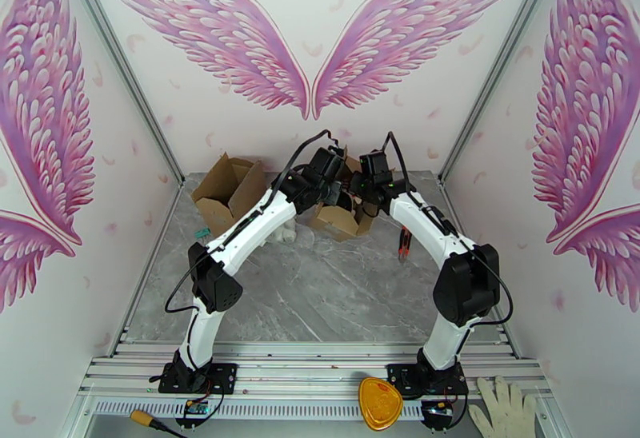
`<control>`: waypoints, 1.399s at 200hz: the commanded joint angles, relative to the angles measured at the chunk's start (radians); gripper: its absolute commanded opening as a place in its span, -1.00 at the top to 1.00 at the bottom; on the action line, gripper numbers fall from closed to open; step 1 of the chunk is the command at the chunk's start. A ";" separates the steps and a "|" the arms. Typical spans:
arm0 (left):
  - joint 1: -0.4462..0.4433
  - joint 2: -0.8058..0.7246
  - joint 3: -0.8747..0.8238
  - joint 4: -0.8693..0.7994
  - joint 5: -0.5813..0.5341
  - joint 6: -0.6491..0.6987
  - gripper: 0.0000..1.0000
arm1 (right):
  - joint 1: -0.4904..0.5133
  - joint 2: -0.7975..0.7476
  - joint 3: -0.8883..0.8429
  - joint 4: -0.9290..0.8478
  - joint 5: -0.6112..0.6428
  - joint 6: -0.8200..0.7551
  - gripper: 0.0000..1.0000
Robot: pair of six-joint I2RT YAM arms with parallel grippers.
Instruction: Unpack the express box
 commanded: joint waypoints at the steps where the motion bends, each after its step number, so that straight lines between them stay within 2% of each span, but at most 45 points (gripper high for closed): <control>1: -0.003 -0.041 0.039 0.006 -0.017 0.002 1.00 | 0.000 -0.009 0.050 0.037 0.044 -0.014 0.66; 94: -0.005 -0.094 -0.057 -0.007 0.001 0.027 1.00 | -0.067 -0.043 0.061 0.060 0.048 -0.004 0.64; 129: -0.007 -0.120 -0.113 0.054 0.015 0.037 1.00 | -0.088 -0.029 0.095 0.061 0.043 -0.022 0.63; 153: -0.007 -0.132 -0.136 0.074 0.029 0.049 1.00 | -0.110 0.010 0.147 0.035 -0.005 -0.021 0.61; 196: -0.002 -0.134 -0.139 0.105 0.049 0.046 1.00 | -0.122 0.104 0.275 -0.086 -0.141 -0.030 0.38; 235: 0.036 -0.130 -0.142 0.106 0.068 -0.003 1.00 | -0.107 -0.011 0.126 -0.010 -0.183 -0.031 0.08; 252: 0.059 -0.127 -0.144 0.111 0.089 -0.029 1.00 | -0.093 -0.060 0.061 0.021 -0.244 -0.085 -0.11; 280: 0.088 -0.121 -0.133 0.116 0.118 -0.040 1.00 | -0.065 -0.112 -0.021 -0.001 -0.354 -0.208 -0.26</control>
